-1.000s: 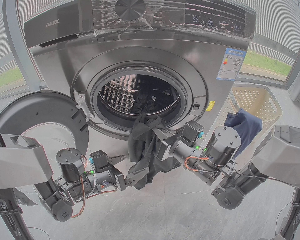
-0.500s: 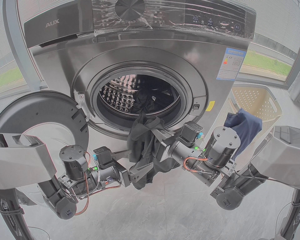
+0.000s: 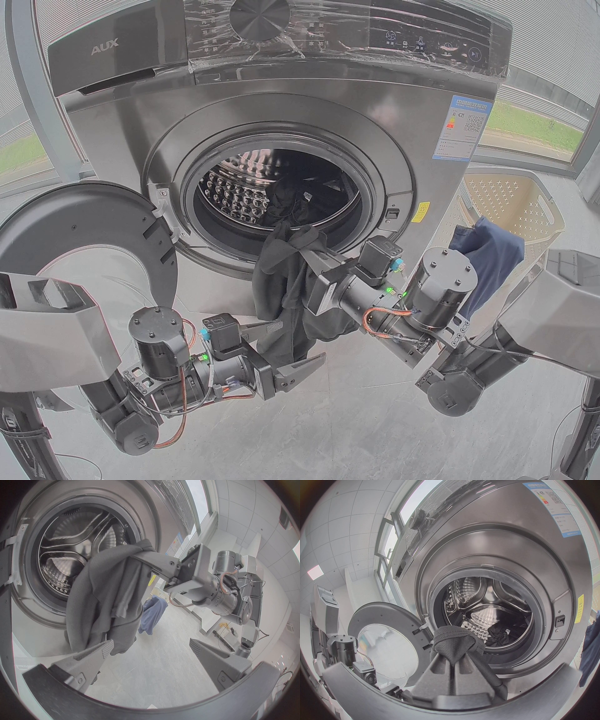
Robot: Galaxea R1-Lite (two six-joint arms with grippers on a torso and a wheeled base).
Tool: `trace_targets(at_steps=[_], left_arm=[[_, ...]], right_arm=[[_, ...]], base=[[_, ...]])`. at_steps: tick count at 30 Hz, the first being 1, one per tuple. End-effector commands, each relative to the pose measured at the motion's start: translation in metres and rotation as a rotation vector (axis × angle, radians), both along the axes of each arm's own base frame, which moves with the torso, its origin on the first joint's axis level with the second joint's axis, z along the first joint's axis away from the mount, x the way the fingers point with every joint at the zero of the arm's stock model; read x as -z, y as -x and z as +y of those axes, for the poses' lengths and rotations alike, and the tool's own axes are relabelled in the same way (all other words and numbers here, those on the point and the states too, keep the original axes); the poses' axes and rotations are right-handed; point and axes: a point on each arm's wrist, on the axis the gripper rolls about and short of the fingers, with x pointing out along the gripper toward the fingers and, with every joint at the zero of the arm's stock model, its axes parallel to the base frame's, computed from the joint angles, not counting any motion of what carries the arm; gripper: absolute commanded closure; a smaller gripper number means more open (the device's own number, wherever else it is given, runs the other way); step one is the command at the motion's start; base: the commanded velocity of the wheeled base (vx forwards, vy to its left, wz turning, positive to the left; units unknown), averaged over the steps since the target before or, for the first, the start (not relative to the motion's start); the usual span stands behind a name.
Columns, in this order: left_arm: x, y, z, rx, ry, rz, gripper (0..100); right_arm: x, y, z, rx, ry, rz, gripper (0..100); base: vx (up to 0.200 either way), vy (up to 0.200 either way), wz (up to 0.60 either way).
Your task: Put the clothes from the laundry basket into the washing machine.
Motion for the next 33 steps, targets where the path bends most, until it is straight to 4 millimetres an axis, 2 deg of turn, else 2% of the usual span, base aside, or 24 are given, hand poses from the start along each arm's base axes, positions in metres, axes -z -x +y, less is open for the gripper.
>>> trace_targets(at_steps=[1, 5, 8, 22, 29, 33], left_arm=[[0.003, 0.004, -0.004, 0.018, -0.006, 0.012, 0], [0.004, 0.000, -0.001, -0.001, -0.006, 0.013, 0], [0.001, -0.009, 0.012, -0.053, -0.003, 0.002, 0], [-0.004, -0.039, 0.046, -0.195, 0.003, -0.051, 0], [0.006, -0.053, 0.049, -0.225, -0.021, -0.058, 0], [0.011, -0.062, 0.043, -0.243, -0.030, -0.071, 0]], right_arm=[[0.000, -0.002, 0.002, 0.000, -0.003, -0.003, 100], [0.000, -0.003, 0.004, -0.001, -0.006, -0.007, 100], [0.003, -0.002, 0.003, -0.002, -0.001, 0.001, 100], [0.004, 0.006, -0.004, -0.006, 0.014, 0.016, 100], [-0.001, 0.016, -0.007, -0.023, 0.014, 0.014, 100], [-0.001, 0.020, -0.006, -0.034, 0.016, 0.016, 100]], base=[[0.000, 0.000, 0.00], [0.000, 0.000, 0.00], [0.000, 0.000, 0.00], [0.000, 0.000, 0.00], [0.000, 0.000, 0.00], [0.000, 0.000, 0.00]])
